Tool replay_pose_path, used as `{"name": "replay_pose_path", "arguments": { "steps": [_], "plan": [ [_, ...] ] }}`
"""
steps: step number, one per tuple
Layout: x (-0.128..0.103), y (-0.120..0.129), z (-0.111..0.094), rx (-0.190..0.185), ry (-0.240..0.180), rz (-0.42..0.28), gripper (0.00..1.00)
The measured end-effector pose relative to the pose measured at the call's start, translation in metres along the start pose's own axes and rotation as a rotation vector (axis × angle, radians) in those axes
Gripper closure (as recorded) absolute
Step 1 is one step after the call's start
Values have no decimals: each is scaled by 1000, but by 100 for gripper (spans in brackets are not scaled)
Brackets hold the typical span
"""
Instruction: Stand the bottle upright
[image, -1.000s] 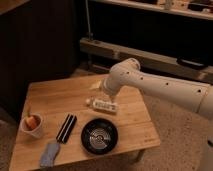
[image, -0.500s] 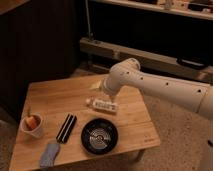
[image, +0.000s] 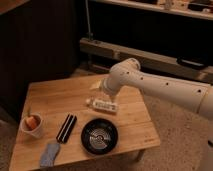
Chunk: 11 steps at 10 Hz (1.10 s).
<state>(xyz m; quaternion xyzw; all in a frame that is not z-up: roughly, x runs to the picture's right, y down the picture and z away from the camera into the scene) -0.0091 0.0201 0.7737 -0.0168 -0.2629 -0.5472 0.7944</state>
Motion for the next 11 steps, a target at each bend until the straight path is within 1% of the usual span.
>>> {"name": "replay_pose_path", "arguments": {
  "steps": [2,3,4,5,6,8,9,10,11],
  "plan": [
    [7,18,-5,91,55,-233,20],
    [8,28,-6,134,66,-342,20],
    [8,32,-6,156,46,-404,20],
    [8,33,-4,168,28,-441,20],
    [8,37,-4,188,6,-490,20],
    [9,40,-4,205,-6,-526,20],
    [9,35,-5,207,3,-529,20],
    [9,27,-7,216,24,-544,20],
    [9,20,-9,218,48,-595,20]
  ]
}}
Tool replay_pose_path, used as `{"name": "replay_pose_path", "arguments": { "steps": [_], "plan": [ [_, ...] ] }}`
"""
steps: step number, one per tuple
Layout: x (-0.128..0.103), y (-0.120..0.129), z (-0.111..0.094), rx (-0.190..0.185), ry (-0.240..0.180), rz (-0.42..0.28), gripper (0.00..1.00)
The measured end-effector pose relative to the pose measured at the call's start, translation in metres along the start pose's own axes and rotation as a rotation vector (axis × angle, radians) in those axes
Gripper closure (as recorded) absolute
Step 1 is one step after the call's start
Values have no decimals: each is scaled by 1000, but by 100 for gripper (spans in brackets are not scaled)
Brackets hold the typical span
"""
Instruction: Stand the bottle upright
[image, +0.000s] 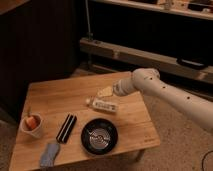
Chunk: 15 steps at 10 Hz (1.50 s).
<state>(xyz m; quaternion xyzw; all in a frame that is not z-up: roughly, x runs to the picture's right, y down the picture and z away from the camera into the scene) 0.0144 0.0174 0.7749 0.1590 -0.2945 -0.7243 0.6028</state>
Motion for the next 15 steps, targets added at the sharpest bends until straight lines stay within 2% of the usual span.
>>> {"name": "replay_pose_path", "arguments": {
  "steps": [1,3,5,6,7,9,11,13,15],
  "plan": [
    [5,-8,1,-6,15,-94,20],
    [18,-29,7,-20,22,-366,20],
    [29,-43,15,-38,-10,-558,20],
    [34,-51,23,-51,-40,-618,20],
    [36,-57,29,-59,-65,-647,20],
    [38,-61,38,-116,-151,-699,20],
    [36,-65,48,-166,-218,-720,20],
    [34,-69,61,-195,-252,-734,20],
    [32,-62,76,-217,-269,-731,20]
  ]
}}
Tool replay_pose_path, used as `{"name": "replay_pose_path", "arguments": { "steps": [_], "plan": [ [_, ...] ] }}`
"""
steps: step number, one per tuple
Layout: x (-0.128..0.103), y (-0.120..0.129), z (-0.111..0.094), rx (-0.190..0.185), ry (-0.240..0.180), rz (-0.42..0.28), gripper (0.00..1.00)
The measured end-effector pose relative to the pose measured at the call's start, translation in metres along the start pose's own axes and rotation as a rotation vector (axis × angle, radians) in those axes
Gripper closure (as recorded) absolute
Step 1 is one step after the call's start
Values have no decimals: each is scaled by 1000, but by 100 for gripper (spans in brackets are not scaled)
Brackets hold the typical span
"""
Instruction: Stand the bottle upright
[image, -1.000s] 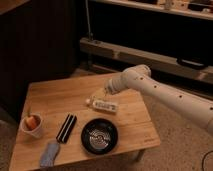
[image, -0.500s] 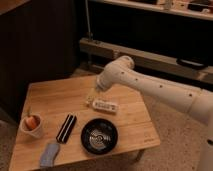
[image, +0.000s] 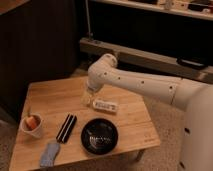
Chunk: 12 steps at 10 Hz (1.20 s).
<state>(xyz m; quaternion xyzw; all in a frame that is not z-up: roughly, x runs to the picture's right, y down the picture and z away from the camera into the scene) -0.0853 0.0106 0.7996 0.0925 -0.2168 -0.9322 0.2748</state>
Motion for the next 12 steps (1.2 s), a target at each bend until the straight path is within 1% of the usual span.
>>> {"name": "replay_pose_path", "arguments": {
  "steps": [3,5,7,9,10,12],
  "plan": [
    [-9,18,23,6,35,37,20],
    [-8,15,32,9,40,25,20],
    [-7,10,43,7,28,0,20],
    [-9,4,59,4,0,-23,20],
    [-10,1,68,3,-14,-29,20],
    [-10,1,76,-5,-23,-26,20]
  ]
}}
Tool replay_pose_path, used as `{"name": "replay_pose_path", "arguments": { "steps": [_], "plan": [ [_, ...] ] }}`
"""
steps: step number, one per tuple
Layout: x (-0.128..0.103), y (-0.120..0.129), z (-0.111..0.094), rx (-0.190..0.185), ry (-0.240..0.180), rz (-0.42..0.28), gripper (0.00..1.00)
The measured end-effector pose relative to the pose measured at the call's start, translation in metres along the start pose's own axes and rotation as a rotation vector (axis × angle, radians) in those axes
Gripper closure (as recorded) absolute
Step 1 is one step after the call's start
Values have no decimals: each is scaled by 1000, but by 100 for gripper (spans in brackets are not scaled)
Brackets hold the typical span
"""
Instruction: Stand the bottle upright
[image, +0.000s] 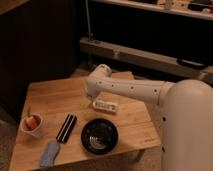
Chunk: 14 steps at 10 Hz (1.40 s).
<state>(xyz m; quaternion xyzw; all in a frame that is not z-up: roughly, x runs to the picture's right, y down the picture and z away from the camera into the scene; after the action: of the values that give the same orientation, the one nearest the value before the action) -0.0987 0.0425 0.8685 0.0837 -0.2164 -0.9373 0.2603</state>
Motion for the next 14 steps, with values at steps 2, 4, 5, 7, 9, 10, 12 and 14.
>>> {"name": "replay_pose_path", "arguments": {
  "steps": [2,4,5,7,9,10,12,14],
  "plan": [
    [13,-1,9,-7,2,4,20],
    [29,-7,20,-12,-5,0,20],
    [29,-7,24,-16,-12,3,20],
    [31,-7,32,-25,-27,14,20],
    [23,-1,41,-33,-46,39,20],
    [21,1,44,-34,-50,49,20],
    [12,7,46,-32,-43,85,20],
    [10,7,45,-26,-33,102,20]
  ]
}}
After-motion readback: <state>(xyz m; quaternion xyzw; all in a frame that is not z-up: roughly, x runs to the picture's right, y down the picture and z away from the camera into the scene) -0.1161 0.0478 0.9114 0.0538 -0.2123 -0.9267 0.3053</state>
